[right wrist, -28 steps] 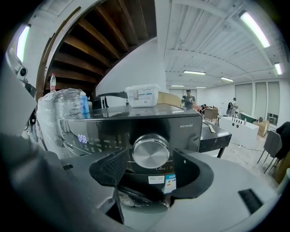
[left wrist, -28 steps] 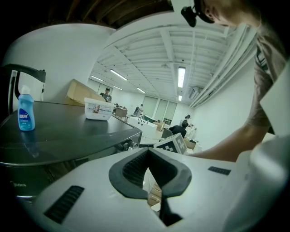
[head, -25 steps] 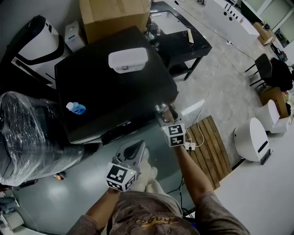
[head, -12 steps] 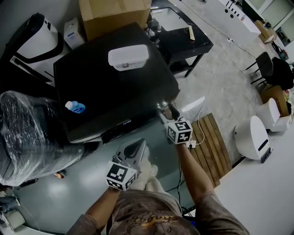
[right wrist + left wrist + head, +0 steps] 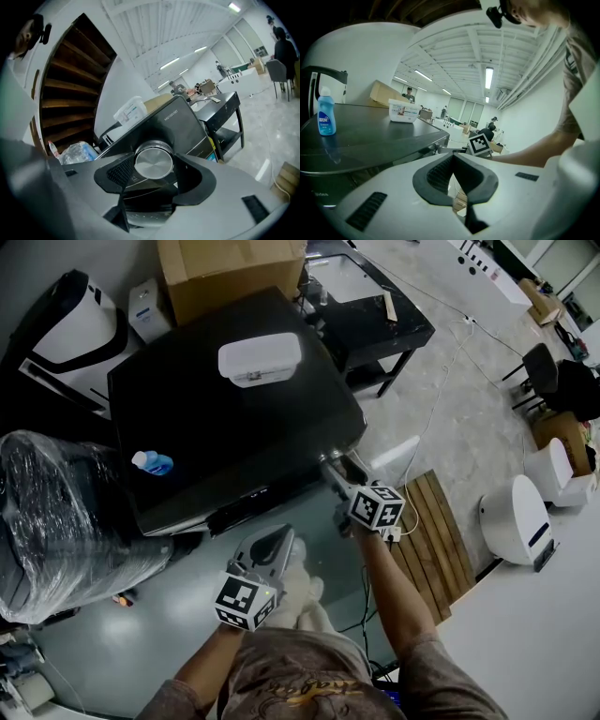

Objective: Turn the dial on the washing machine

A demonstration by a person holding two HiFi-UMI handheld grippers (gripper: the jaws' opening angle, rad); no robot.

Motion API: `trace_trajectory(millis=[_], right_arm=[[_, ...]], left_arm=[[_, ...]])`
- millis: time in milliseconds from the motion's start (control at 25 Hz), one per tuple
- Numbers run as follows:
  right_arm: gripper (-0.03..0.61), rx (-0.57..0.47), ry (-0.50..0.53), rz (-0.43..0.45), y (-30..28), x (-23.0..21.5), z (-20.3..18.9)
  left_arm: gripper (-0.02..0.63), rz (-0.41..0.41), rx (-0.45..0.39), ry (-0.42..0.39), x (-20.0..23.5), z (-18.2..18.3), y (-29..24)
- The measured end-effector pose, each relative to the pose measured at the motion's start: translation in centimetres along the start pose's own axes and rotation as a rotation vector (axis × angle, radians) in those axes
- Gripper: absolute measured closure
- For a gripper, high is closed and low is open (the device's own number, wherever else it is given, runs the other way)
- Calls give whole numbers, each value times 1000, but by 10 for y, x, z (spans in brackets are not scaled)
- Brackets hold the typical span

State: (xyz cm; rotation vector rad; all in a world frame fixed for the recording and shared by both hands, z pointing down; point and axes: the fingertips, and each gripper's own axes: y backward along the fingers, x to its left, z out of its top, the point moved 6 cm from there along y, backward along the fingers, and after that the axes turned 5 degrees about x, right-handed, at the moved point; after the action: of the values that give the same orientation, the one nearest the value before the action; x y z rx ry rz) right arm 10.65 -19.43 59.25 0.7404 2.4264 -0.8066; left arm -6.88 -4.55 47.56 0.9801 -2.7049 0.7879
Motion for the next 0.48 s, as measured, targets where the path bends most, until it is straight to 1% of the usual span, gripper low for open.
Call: trace_trajectory(millis=[320, 400, 480], right_arm=[[319, -33, -215, 49, -1, -6, -3], [319, -39, -240, 57, 0, -6, -1], [319, -46, -242, 58, 0, -3, 2]], left_arm=[[621, -7, 6, 4, -2, -1, -4], [621, -8, 8, 5, -3, -2, -5], [621, -10, 8, 8, -3, -1, -5]])
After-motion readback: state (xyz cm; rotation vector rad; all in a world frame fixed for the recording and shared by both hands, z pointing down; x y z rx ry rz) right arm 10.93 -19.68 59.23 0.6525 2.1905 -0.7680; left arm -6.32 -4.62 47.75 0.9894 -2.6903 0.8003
